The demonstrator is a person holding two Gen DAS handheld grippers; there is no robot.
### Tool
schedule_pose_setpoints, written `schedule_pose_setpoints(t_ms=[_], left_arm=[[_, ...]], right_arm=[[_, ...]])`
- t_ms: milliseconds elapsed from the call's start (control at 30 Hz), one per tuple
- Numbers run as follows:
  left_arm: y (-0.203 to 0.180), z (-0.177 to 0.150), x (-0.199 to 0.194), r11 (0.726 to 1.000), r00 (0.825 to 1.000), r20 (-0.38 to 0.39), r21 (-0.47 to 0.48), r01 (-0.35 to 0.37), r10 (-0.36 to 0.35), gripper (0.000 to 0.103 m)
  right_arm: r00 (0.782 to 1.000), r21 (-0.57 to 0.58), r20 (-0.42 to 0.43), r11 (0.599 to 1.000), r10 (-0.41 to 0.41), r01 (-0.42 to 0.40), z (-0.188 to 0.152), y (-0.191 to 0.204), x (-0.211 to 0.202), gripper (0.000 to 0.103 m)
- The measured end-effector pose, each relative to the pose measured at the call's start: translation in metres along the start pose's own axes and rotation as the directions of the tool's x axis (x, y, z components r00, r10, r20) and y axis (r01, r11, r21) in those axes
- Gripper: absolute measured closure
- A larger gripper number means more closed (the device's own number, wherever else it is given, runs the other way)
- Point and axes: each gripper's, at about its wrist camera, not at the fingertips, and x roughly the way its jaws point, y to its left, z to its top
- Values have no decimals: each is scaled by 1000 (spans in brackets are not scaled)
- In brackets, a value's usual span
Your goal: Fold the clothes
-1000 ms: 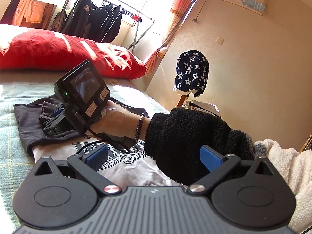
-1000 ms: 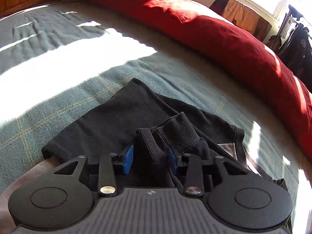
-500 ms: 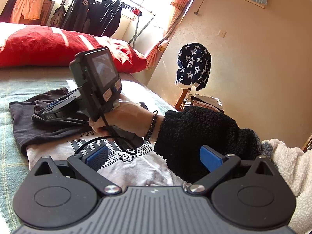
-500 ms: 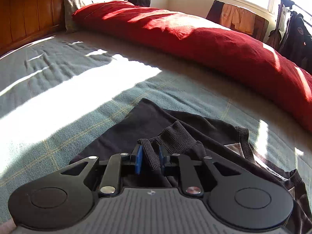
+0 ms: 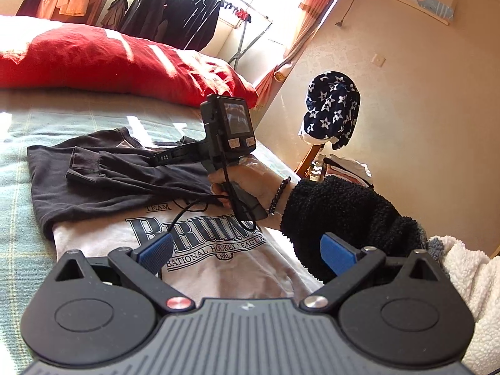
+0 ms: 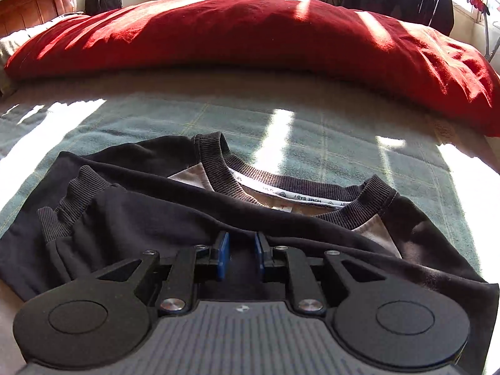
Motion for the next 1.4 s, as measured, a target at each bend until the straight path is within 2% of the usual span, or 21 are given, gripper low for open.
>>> schedule_pose_setpoints(t_ms=[133, 200, 300, 400, 500, 700, 767, 833, 900, 967, 1033, 1100, 1200, 1267, 1400], left_arm=[[4, 1, 3, 1000, 1000, 1, -15, -18, 18, 3], [6, 1, 0, 1000, 1000, 7, -18, -24, 25, 3], [9, 1, -4, 999, 999, 18, -26, -36, 36, 3], [9, 1, -9, 999, 999, 32, -28, -41, 42, 3], [8, 2, -8, 999, 998, 35, -28, -44, 45, 3], [5, 3, -5, 999, 998, 27, -13, -52, 53, 3], [5, 3, -4, 999, 999, 27, -14, -46, 46, 3], [5, 3, -5, 999, 998, 28, -14, -49, 49, 3], [4, 2, -8, 999, 998, 32, -13, -48, 49, 3], [2, 2, -10, 999, 998, 40, -8, -46, 46, 3], [0, 2, -11, 999, 998, 43, -1, -42, 42, 3], [-3, 2, -10, 999, 998, 43, 8, -37, 37, 3], [-6, 2, -6, 999, 999, 33, 14, -35, 34, 3], [-6, 2, -2, 999, 999, 25, 16, -37, 36, 3], [-5, 1, 5, 999, 999, 10, 14, -40, 40, 3]], right_arm=[[1000, 49, 13, 999, 6, -7, 17, -7, 4, 82], [999, 17, 32, 1000, 12, -13, 21, -1, -9, 82], [996, -36, 53, 997, 74, -73, 15, 7, -35, 80], [992, -69, 2, 990, 123, -122, 2, 16, -53, 78], [996, -91, -34, 992, 85, -87, -7, 22, -46, 78], [997, 69, -37, 996, 62, -59, 7, 3, 3, 77], [997, 86, -36, 994, 64, -61, 14, 3, -1, 75], [998, 44, -22, 997, 67, -66, 16, 10, -16, 69], [994, 13, 10, 994, 108, -108, 12, 19, -38, 60], [983, 3, 18, 983, 183, -183, 5, 25, -53, 59], [974, 12, -27, 974, 226, -226, -4, 33, -53, 58], [965, 49, -99, 970, 242, -238, -20, 41, -45, 56], [966, -4, -91, 970, 244, -245, -33, 49, -57, 54], [963, 11, -77, 966, 259, -259, -32, 37, -74, 54], [990, 36, 3, 989, 140, -140, -24, -15, -107, 54]])
